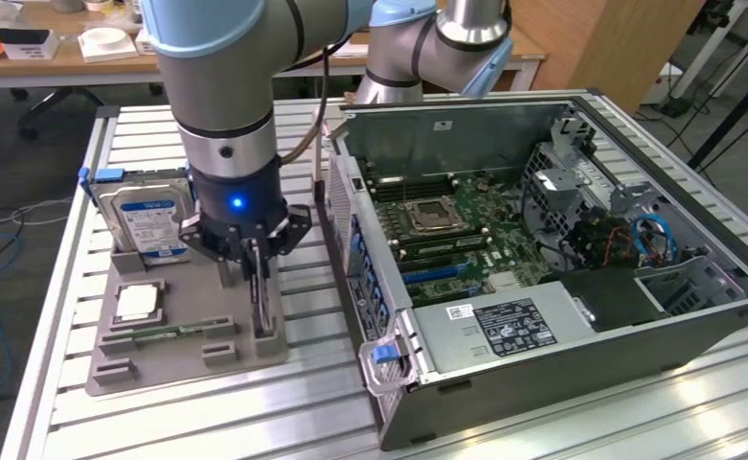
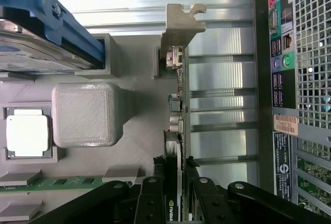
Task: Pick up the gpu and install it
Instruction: 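Pick up the gpu and move the gpu toward the slot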
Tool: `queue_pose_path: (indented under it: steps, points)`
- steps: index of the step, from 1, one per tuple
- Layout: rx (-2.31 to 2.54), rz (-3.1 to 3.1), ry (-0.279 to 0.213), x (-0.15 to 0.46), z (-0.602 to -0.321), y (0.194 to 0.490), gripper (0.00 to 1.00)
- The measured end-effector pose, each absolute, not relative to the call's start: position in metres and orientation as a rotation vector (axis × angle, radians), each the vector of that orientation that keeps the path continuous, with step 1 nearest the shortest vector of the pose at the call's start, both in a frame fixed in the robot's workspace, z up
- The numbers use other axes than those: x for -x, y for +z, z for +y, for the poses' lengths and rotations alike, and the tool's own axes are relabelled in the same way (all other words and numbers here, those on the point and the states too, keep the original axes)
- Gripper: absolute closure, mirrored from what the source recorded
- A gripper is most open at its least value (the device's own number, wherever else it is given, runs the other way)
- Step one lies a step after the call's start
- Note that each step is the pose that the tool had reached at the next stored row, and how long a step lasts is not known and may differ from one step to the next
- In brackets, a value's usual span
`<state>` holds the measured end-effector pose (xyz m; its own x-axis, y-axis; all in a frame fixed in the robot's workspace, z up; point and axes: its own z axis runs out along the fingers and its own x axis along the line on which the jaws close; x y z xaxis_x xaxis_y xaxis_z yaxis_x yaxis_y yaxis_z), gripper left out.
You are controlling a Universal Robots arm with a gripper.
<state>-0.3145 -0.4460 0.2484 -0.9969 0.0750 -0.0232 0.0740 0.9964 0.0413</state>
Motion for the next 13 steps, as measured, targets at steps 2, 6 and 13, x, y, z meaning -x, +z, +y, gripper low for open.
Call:
queue_pose_path:
  steps: [2,6,13]
  points:
    - [-0.116,3.114,0.063,0.315,-0.446,0.25,0.74]
    - [-0.116,3.114,0.063,0.315,-0.446,0.254,0.74]
    - [-0.116,3.114,0.063,0.315,-0.446,0.26,0.74]
